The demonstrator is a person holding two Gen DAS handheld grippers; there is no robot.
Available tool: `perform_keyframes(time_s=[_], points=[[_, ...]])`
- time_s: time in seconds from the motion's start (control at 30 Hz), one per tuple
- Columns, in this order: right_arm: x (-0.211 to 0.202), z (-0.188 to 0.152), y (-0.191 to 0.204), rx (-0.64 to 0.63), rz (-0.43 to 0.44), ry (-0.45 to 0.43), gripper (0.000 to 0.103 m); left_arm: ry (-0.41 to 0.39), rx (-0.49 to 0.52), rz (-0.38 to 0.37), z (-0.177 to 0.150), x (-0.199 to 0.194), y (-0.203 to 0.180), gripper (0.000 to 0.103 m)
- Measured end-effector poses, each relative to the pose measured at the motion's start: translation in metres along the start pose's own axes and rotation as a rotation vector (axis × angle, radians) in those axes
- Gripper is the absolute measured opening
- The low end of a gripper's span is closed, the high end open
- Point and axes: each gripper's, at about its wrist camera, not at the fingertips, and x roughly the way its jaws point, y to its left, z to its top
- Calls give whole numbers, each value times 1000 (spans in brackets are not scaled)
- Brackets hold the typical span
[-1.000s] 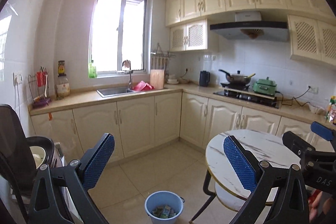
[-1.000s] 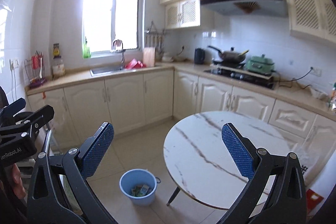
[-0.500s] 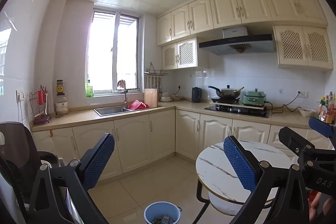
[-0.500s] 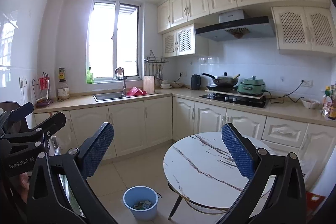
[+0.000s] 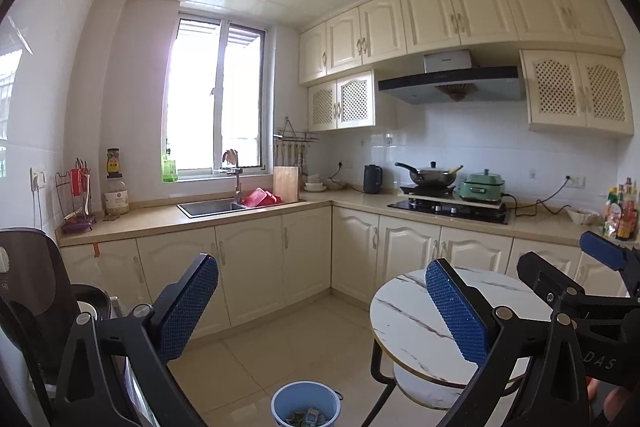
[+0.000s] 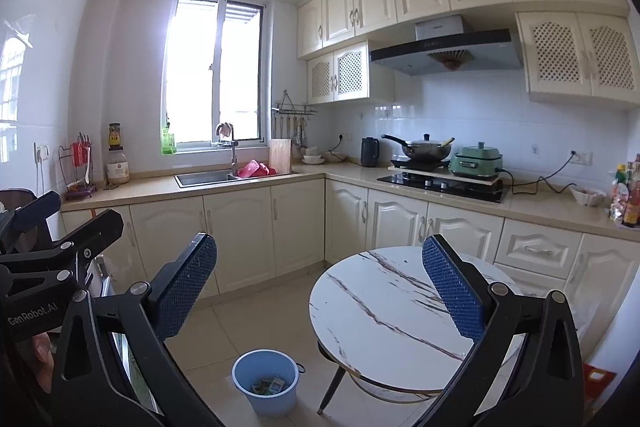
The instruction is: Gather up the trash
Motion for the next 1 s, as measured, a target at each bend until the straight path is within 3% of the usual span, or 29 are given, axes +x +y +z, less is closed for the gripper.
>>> perform_keyframes(time_s=[0.4,1.0], points=[[-4,0,2,-2,-1,-11,103,-6,11,2,24,11,-3,102],[-8,-5,1,-4,-6,-15,103,-16,25,-5,34,19,4,102]])
